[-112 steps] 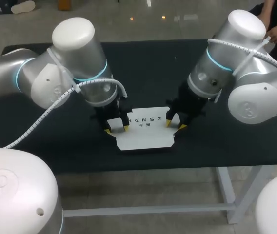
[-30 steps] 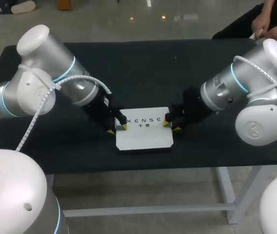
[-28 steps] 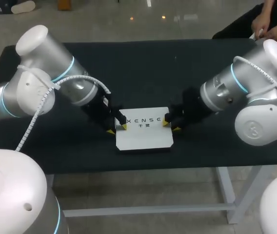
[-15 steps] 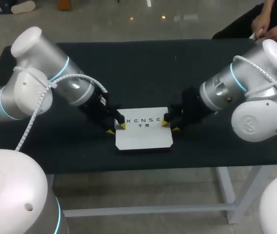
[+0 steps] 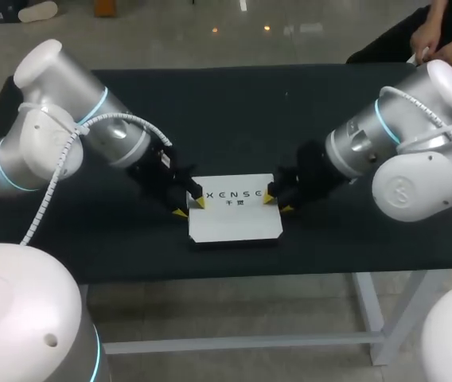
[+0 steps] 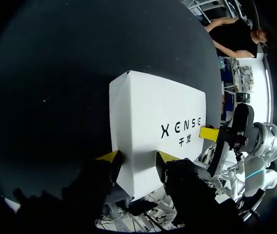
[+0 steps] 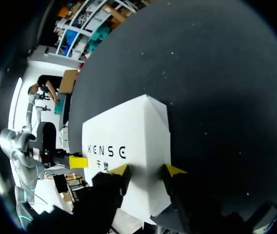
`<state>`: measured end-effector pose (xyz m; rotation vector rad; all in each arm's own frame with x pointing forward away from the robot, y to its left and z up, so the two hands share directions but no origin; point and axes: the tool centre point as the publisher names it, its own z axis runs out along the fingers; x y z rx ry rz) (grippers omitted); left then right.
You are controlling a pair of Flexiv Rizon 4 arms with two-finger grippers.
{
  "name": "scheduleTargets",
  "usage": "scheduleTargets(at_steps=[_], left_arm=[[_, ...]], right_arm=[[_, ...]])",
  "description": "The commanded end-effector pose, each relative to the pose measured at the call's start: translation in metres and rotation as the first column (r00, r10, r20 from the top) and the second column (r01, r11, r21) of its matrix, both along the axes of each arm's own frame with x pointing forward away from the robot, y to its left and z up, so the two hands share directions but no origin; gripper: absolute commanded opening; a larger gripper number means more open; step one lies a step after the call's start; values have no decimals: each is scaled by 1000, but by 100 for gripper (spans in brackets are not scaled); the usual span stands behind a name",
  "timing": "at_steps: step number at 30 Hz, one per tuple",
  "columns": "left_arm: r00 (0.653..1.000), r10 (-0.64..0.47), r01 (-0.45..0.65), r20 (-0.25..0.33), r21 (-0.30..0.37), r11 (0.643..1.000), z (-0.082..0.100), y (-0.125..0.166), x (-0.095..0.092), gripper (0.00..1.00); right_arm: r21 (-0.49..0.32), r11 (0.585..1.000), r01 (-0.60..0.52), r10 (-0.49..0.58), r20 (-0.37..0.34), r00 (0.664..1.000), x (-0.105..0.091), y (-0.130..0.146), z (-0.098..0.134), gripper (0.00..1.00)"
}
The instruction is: Assemble the packaging by folding the flat box into shape, placing the metal phone stand inside, and closing the box properly
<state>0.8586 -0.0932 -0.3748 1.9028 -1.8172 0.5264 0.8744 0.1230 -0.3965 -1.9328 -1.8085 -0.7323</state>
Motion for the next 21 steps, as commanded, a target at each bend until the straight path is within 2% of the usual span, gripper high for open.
scheduleTargets(at_steps=[1,10,19,21], left_arm=[[1000,0,0,-13,-4,1000,0,-8,4,49],[1000,18,-18,-24,4,1000,-3,-5,5,43],[1000,18,-18,-24,4,1000,-3,-5,5,53],[1000,18,-18,-24,4,1000,-3,-5,5,58]], right_arm=[[3,1000,-15,15,-23,1000,6,9,-3,47],[-10,1000,3,-3,-40,999,6,7,-4,45],[-10,1000,3,-3,-40,999,6,7,-4,41],[-10,1000,3,-3,-40,999,6,7,-4,41]])
